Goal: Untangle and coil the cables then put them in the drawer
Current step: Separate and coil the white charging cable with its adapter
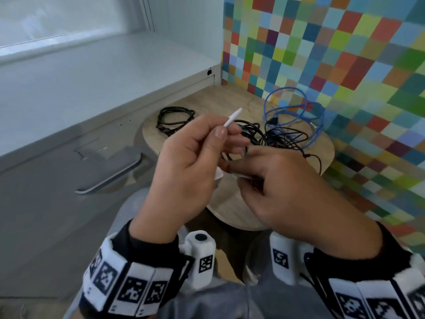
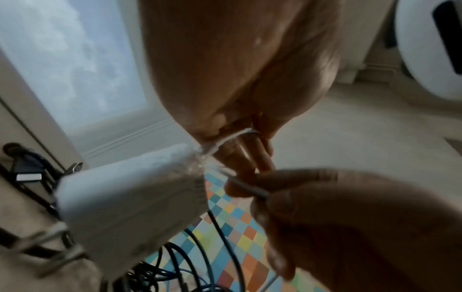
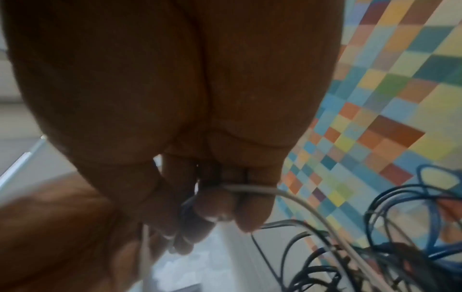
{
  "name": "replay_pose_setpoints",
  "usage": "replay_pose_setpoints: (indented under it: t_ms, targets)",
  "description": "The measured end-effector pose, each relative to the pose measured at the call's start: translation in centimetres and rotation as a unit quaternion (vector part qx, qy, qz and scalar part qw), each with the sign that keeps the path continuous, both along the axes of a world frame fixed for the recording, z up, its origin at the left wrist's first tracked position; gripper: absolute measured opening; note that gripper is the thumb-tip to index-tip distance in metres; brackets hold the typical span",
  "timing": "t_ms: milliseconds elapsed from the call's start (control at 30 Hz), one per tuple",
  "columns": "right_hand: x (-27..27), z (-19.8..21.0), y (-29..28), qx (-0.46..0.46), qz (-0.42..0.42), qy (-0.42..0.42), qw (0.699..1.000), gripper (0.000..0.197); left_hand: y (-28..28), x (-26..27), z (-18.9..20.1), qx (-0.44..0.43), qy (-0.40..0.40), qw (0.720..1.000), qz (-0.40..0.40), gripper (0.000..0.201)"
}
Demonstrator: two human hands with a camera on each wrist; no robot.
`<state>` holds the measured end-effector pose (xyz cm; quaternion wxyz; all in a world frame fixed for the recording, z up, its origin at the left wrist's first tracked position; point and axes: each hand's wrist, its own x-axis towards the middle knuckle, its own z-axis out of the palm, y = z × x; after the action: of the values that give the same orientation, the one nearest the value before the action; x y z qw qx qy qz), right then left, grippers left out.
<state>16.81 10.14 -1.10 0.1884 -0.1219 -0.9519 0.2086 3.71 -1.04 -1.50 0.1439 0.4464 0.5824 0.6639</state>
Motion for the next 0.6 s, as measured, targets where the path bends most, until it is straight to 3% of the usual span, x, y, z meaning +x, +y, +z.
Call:
replay_pose_setpoints:
  t_ms: [100, 200, 300, 433, 600]
  targets:
    - [-0.2, 0.1, -0.6, -0.009, 0.013, 0.04, 0.999, 0.025, 0.0, -0.1, -0.6, 0.013, 0.087, 0.996, 0.035, 0.02]
    - [0.1, 0.6, -0.8, -0.07, -0.008, 0.151, 0.986, 0.01, -0.2, 0.1, -0.4, 0.005, 0.135, 0.99, 0.029, 0.02]
    - [0.2, 1.1, -1.5, -0.106, -0.01, 0.198, 0.974, 0.01, -0.2, 0.4, -0.1, -0.025, 0.153, 0.988, 0.018, 0.02]
    - [0.7, 1.5, -1.3, -0.156, -0.036, 0.209, 0.965, 0.018, -0.4, -0.3, -0.1, -0.086, 0.171, 0.981, -0.004, 0.022]
    - [2.2, 2.6, 0.9, -0.171, -0.052, 0.134, 0.975, 0.014, -0.9, -1.6, -0.2, -0.183, 0.187, 0.965, -0.034, 0.034]
